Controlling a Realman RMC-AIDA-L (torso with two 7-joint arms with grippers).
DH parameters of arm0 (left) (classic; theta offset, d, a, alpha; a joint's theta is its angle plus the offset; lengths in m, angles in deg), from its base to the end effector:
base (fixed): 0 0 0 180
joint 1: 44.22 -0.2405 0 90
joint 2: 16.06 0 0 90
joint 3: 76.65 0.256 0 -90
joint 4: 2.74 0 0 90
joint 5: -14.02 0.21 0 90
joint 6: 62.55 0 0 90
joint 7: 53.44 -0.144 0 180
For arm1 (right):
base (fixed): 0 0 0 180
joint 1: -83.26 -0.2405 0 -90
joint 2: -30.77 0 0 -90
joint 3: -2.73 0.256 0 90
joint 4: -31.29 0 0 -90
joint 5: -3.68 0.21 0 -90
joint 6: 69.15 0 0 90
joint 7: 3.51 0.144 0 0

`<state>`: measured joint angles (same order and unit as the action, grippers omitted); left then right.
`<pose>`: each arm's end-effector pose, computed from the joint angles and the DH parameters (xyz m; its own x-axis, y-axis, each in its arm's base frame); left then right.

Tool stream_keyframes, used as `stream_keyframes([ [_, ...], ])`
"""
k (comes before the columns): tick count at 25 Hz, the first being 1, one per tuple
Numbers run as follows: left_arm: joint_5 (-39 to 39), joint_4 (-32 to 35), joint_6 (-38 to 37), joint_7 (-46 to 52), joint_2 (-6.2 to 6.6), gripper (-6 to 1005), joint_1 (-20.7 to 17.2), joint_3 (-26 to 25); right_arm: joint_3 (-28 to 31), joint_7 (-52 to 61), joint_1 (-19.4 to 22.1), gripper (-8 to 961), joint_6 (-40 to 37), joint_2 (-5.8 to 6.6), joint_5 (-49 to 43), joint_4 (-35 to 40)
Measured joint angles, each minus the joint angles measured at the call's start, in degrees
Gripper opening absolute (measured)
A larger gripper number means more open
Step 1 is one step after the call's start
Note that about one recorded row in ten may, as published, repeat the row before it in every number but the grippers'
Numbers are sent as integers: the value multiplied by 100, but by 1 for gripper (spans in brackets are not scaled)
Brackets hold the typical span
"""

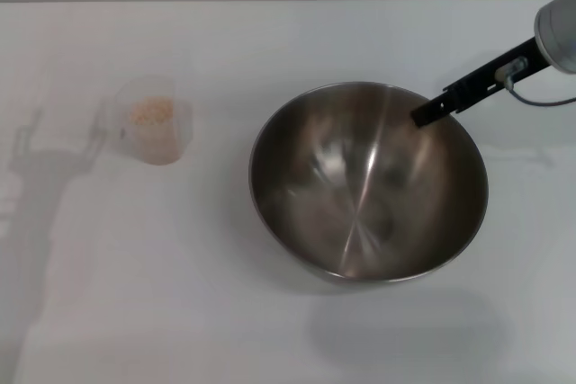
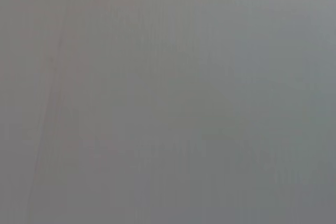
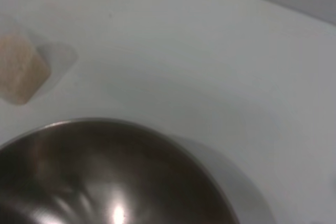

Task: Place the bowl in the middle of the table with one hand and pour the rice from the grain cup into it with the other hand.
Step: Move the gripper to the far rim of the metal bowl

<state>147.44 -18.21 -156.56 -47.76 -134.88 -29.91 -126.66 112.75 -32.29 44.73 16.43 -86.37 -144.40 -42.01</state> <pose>-0.3066 0.2648 0.0233 0.5955 -0.4409 0.6716 0.7064 -0.1108 -0.6991 0.1802 0.3890 0.0319 0.6669 -0.7451 0.0078 -0.6474 -0.5845 -0.4890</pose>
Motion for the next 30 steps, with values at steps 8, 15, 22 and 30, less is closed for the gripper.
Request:
stream_keyframes([
  [8,0,0,-9,3,-1,817,-19,26,-3,-153,-17,674,-188,-14,33,374],
  [15,0,0,-19,3,4,817,-25,22,37,-257,-34,618,-278,-18,47,581],
  [22,0,0,-21,4,15,817,-10,-6,34,-260,-51,298,-300,-28,54,637],
  [30,0,0,-23,4,17,816,10,-8,45,-261,-62,45,-303,-42,152,700],
])
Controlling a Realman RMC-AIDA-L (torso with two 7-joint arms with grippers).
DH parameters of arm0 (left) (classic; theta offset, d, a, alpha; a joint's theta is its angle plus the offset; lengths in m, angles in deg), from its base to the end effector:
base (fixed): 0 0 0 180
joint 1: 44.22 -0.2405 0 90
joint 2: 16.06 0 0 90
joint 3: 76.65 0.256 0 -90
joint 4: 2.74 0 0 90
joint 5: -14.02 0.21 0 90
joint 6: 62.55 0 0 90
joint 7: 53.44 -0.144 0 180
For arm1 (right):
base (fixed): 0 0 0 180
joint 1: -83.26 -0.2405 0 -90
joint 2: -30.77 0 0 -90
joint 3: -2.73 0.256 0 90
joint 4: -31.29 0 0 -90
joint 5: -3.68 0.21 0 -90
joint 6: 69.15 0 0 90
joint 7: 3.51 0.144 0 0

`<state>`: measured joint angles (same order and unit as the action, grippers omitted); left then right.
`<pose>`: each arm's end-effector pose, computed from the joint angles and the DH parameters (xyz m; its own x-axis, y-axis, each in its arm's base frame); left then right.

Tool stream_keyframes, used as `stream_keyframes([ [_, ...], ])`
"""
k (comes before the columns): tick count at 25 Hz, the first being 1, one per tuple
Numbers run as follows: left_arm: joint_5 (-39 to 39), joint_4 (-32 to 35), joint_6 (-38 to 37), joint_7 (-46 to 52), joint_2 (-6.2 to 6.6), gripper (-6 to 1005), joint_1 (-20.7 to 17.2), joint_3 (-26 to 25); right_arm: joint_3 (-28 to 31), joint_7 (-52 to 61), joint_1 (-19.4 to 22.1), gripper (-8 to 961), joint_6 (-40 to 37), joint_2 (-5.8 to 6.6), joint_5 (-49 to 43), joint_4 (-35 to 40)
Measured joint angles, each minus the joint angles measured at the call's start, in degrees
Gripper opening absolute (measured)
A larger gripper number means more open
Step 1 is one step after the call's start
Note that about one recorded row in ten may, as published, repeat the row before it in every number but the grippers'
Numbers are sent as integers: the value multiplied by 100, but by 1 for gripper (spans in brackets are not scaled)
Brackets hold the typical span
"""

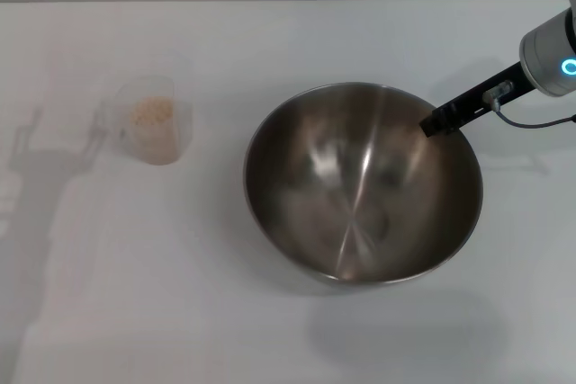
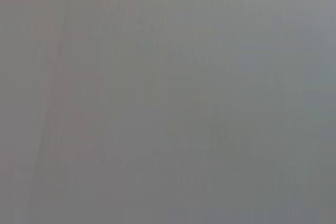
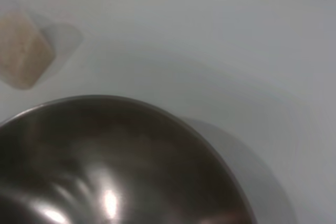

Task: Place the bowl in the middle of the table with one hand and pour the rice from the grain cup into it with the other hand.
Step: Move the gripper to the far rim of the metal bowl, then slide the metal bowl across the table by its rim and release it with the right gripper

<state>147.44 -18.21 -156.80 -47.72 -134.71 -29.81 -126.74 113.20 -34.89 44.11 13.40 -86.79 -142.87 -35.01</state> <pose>-0.3065 0.2653 0.0250 0.5946 -0.4464 0.6686 0.7047 -0.1109 -0.7008 0.1951 0.3894 0.0138 0.6452 -0.7638 0.0193 -0.6782 -0.5841 -0.4460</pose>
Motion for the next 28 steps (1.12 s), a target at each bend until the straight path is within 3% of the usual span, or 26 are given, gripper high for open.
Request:
stream_keyframes([
  [16,32,0,-14,0,-8,818,-46,23,406,-98,102,42,-98,-5,407,-363],
  [28,35,0,-50,0,-9,818,-64,36,408,-82,15,73,-871,-4,503,-66],
])
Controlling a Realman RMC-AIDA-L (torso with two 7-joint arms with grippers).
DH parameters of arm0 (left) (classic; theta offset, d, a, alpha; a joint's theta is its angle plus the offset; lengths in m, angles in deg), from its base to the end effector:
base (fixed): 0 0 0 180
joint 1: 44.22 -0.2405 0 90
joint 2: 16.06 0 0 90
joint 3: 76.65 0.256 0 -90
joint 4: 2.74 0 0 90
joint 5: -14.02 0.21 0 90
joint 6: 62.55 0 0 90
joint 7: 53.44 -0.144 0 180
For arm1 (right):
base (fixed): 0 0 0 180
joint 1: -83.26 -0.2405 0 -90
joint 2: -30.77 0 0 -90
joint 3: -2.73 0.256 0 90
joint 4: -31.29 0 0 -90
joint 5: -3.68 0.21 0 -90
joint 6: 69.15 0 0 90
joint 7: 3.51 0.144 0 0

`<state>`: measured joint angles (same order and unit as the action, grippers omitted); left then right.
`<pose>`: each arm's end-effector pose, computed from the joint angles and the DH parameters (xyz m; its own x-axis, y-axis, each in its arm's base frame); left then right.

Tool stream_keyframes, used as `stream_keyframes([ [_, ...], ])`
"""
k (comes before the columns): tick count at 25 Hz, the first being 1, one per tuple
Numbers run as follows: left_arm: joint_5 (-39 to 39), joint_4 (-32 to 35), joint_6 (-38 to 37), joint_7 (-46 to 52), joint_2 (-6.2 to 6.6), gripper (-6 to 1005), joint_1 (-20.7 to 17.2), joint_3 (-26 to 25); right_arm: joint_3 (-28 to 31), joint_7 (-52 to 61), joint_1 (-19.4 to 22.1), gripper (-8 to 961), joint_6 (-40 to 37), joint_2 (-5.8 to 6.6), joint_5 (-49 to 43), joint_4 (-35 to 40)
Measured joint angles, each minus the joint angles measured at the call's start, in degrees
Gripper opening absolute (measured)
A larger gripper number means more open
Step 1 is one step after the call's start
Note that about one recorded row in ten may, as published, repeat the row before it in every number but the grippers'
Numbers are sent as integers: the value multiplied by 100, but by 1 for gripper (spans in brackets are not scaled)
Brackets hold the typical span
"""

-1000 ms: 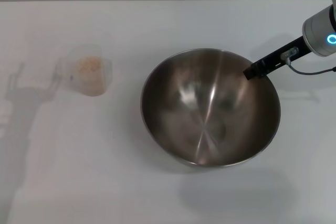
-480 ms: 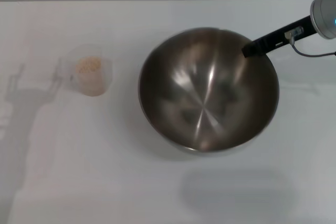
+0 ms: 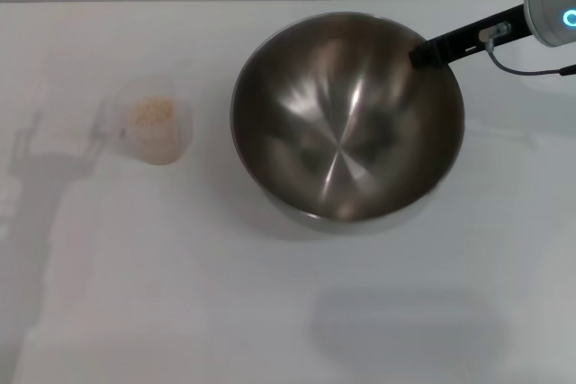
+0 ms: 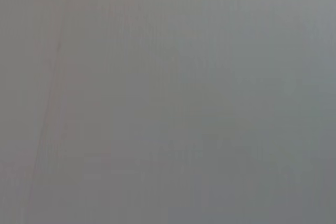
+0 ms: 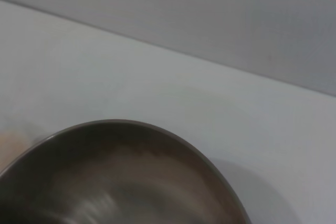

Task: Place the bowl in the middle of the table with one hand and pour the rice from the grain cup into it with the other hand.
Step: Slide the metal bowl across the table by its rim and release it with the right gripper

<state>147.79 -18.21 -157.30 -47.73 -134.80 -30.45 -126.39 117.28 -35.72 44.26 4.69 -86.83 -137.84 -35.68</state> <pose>-0.3072 0.2609 0.0235 0.5948 -0.4449 0.6695 0.7033 -0.1153 -0.7015 0.1822 0.4134 0.0302 0.6692 -0.7145 -0.2042 -0.7112 -0.5360 -0.4549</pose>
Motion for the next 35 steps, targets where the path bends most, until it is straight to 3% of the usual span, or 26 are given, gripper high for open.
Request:
stream_keyframes([
  [13,5,9,-1,5,-9,817,3,9,-68,-184,-460,105,-624,-17,92,1112],
  [27,9,9,-1,9,-11,817,4,9,-97,33,-511,140,-558,15,-69,1079],
  [35,-5,9,-8,9,-9,816,3,9,-236,294,-351,395,-516,-44,-552,187],
])
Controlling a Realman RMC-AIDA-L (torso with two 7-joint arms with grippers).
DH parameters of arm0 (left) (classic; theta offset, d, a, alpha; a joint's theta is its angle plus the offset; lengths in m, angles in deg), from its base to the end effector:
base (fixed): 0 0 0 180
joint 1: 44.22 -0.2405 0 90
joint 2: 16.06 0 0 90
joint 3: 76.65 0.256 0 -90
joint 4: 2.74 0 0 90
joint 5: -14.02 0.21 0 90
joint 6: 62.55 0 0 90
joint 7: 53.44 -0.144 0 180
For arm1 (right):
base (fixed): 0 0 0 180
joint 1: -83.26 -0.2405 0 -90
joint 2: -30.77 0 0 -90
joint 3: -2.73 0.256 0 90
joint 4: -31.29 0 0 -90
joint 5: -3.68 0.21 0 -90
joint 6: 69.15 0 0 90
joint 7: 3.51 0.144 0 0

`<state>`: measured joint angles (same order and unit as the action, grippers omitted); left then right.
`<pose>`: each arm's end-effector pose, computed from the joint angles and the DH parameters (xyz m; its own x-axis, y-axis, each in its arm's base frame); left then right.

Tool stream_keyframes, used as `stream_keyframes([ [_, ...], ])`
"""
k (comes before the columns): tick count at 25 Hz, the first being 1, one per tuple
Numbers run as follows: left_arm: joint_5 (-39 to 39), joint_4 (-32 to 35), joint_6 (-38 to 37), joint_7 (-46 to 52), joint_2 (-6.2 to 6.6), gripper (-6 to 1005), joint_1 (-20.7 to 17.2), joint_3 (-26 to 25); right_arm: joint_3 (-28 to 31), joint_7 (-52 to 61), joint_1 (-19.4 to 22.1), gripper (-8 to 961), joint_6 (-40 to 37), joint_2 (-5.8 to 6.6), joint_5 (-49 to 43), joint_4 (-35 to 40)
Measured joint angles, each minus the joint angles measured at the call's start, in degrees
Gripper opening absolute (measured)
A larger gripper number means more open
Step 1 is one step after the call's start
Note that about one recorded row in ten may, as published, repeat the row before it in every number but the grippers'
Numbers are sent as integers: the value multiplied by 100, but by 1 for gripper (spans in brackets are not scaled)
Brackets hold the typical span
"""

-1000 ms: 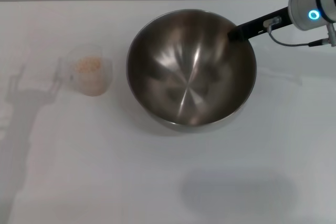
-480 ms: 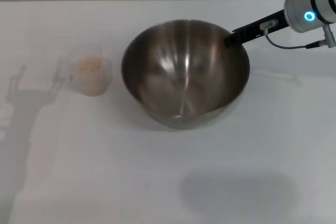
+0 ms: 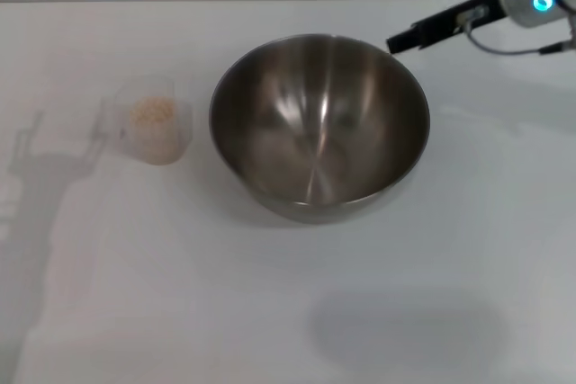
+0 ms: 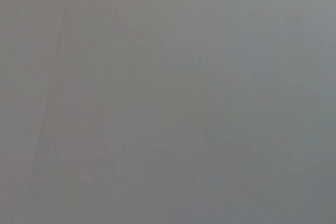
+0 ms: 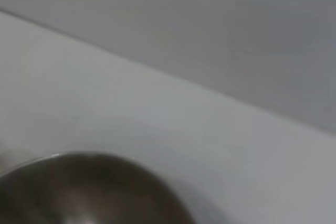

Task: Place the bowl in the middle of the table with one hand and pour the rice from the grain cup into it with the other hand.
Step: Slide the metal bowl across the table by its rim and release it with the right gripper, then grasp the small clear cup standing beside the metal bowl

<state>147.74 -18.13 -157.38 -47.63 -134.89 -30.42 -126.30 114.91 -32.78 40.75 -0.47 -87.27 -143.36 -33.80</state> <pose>-0.3069 0.2608 0.0230 0.5928 -0.4449 0.6713 0.7047 -0.1171 -0.6998 0.1685 0.4312 0.0241 0.7039 -0.6839 -0.1920 -0.6575 -0.5251 -0.5403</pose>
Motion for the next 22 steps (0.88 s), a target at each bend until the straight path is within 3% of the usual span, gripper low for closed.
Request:
stream_keyframes([
  [3,-8,0,-1,0,0,816,-10,0,-92,89,187,528,3,-61,-238,-652],
  [7,-20,0,-2,0,0,816,-24,0,-451,108,594,528,-366,-85,-311,-1532],
  [11,-22,0,-2,0,0,816,-27,0,-1157,32,1258,528,-1566,-93,-316,-2161],
  [16,-23,0,4,0,0,817,-24,0,-2279,-317,2174,528,-4325,-97,-315,-2255],
  [17,-23,0,12,0,0,818,-22,-1,-2518,-369,2330,528,-5040,-100,-313,-2157],
  [18,-25,0,30,-1,-4,818,-20,-3,-2981,-420,2597,528,-6374,-102,-311,-1863],
  [19,-25,0,30,-1,-4,818,-20,-3,-2981,-420,2597,528,-6374,-102,-311,-1863],
  [22,-29,0,75,-1,-20,817,-26,-3,-3573,-370,2815,528,-8404,-104,-292,-1147],
])
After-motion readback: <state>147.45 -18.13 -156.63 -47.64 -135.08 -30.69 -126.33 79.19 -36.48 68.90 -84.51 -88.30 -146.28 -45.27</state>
